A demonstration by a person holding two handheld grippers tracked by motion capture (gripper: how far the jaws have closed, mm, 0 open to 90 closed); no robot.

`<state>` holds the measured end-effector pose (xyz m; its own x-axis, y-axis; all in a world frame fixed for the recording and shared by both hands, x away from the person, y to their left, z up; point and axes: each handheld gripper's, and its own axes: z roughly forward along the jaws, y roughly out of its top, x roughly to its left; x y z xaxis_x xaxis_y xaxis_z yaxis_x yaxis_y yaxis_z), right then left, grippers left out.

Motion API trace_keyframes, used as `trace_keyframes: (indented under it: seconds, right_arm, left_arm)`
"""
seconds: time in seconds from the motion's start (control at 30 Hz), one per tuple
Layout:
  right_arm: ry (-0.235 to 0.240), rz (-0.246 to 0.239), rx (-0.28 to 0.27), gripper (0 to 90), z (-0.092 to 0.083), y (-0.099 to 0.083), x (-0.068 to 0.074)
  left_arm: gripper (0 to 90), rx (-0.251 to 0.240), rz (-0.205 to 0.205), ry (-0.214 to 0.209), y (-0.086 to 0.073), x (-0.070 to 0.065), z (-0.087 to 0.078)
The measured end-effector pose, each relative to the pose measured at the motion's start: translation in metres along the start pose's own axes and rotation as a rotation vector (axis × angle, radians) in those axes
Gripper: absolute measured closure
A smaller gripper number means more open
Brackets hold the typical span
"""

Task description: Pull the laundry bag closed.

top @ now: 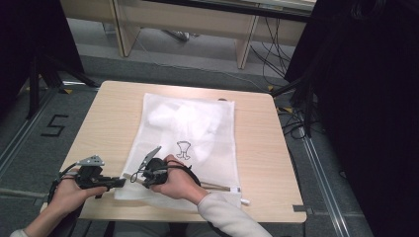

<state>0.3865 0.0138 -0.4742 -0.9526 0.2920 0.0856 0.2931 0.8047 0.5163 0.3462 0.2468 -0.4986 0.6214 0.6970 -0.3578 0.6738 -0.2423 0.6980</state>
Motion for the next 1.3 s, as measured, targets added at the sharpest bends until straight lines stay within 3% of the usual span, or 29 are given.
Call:
trace_keyframes:
  seconds: [1.3]
  right_arm:
    - [0.003, 0.02, 0.024, 82.7, -0.0091, -0.0085, -0.0052]
  left_arm:
    - [85.1, -0.003, -0.002, 0.008, 0.0001, -0.0001, 0.0004]
